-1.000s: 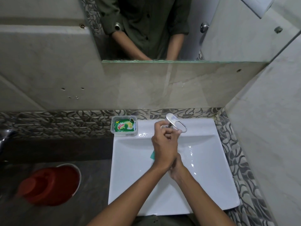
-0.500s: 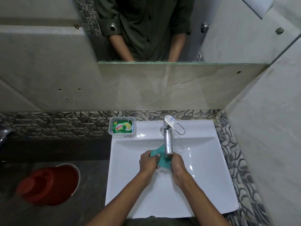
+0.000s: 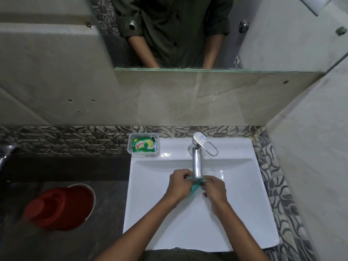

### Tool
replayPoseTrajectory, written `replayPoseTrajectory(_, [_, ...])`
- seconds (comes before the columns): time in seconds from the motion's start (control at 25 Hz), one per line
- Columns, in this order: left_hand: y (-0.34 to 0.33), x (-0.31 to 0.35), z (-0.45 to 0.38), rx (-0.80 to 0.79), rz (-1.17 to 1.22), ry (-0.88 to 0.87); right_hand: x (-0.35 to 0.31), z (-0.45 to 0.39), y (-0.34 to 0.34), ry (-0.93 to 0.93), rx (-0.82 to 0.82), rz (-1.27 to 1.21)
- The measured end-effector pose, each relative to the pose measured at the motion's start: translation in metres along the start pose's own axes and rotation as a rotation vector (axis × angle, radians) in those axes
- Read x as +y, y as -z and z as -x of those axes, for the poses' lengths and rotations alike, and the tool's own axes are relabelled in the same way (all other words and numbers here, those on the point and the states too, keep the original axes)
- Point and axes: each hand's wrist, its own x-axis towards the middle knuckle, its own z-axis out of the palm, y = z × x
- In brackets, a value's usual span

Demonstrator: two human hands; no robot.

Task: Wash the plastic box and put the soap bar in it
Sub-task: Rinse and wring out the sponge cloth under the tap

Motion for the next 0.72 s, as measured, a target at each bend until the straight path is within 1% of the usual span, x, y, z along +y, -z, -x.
replayPoseTrajectory(0.08, [0.000, 0.001, -0.002, -0.046, -0.008, 0.042, -0.016, 0.004, 0.011, 0.083, 0.110, -0.002])
replayPoseTrajectory(0.12, [0.000, 0.001, -0.003, -0.069, -0.008, 0.068, -0.029, 0.008, 0.015, 0.141, 0.151, -0.050])
replayPoseTrajectory(0.2, [0.001, 0.001, -0.004, -0.087, -0.040, 0.083, -0.061, 0.020, 0.021, 0.289, 0.147, -0.158])
replayPoseTrajectory(0.24, [0.002, 0.002, -0.003, -0.085, -0.059, 0.075, -0.077, 0.027, 0.023, 0.361, 0.114, -0.154])
replayPoseTrajectory(0.32, [0.002, 0.004, -0.003, -0.072, -0.054, 0.053, -0.100, 0.040, 0.025, 0.462, 0.070, -0.012])
replayPoseTrajectory(0.36, [0.003, 0.005, -0.003, -0.059, -0.047, 0.047, -0.106, 0.046, 0.025, 0.498, 0.091, 0.124])
replayPoseTrajectory(0.44, [0.005, 0.006, -0.003, -0.016, -0.039, 0.038, -0.112, 0.059, 0.022, 0.584, 0.207, 0.477])
replayPoseTrajectory(0.48, [0.007, 0.006, -0.003, 0.007, -0.028, 0.034, -0.113, 0.064, 0.019, 0.643, 0.238, 0.604])
replayPoseTrajectory(0.56, [0.008, 0.007, -0.002, 0.039, 0.007, 0.025, -0.109, 0.068, 0.014, 0.730, 0.196, 0.699])
replayPoseTrajectory(0.6, [0.008, 0.007, -0.001, 0.049, 0.027, 0.019, -0.108, 0.067, 0.014, 0.722, 0.142, 0.652])
replayPoseTrajectory(0.64, [0.007, 0.007, 0.000, 0.056, 0.041, 0.010, -0.106, 0.064, 0.016, 0.657, 0.056, 0.509])
replayPoseTrajectory(0.68, [0.005, 0.006, 0.001, 0.060, 0.050, -0.001, -0.101, 0.060, 0.018, 0.581, -0.026, 0.314])
replayPoseTrajectory(0.72, [0.003, 0.006, 0.003, 0.059, 0.058, -0.010, -0.091, 0.055, 0.018, 0.515, -0.030, 0.134])
